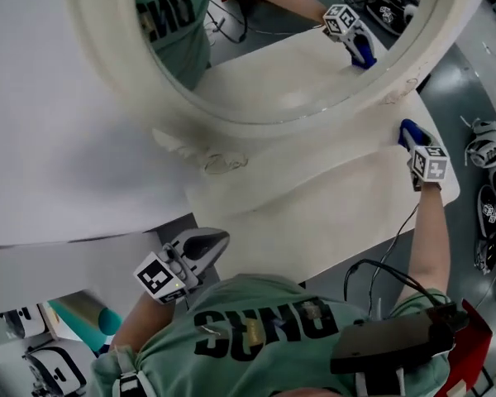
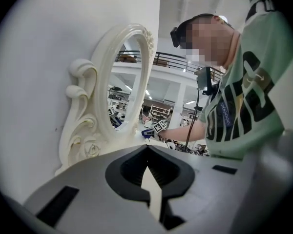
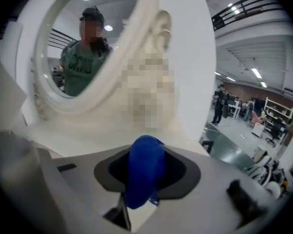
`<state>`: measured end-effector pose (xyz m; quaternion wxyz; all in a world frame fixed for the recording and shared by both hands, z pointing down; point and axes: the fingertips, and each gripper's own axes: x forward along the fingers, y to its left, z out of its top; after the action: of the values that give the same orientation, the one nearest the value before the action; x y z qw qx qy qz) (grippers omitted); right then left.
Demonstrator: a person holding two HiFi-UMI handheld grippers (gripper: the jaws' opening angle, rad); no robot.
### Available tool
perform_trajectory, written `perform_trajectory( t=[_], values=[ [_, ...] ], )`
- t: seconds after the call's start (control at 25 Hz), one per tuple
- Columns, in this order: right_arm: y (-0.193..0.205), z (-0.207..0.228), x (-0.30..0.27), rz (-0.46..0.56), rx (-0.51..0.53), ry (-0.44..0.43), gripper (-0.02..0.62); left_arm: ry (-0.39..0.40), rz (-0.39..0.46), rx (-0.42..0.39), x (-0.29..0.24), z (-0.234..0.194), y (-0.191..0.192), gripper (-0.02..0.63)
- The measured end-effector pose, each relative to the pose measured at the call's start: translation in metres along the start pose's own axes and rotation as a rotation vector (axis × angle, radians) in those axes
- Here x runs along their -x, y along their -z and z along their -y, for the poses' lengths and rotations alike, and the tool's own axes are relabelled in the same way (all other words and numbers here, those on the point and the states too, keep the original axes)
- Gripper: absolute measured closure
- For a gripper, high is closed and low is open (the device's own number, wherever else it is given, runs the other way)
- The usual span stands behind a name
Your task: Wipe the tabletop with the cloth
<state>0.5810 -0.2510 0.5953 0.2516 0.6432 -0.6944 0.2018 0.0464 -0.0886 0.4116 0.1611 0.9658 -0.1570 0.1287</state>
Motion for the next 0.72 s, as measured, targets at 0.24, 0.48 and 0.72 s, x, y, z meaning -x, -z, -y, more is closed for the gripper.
perform_trajectory(
  t=[0.24,0.48,0.72],
  values=[
    [0.034,-0.397,0.075,0.039,0.164,-0.438,0.468,0.013,0.122,-0.017,0.132,-0.012,0.02,0.598],
    [0.1,-0.748,0.101,-0.055,0.416,-0.734,0.468,-0.035,0.135,-0.012,0.274,-0.011,0.071,0.597],
    [0.13,-0.822,0.064,-0.145,0.566,-0.682,0.468,-0.102,0.153,0.009,0.355,-0.012,0.097,0.597]
  ],
)
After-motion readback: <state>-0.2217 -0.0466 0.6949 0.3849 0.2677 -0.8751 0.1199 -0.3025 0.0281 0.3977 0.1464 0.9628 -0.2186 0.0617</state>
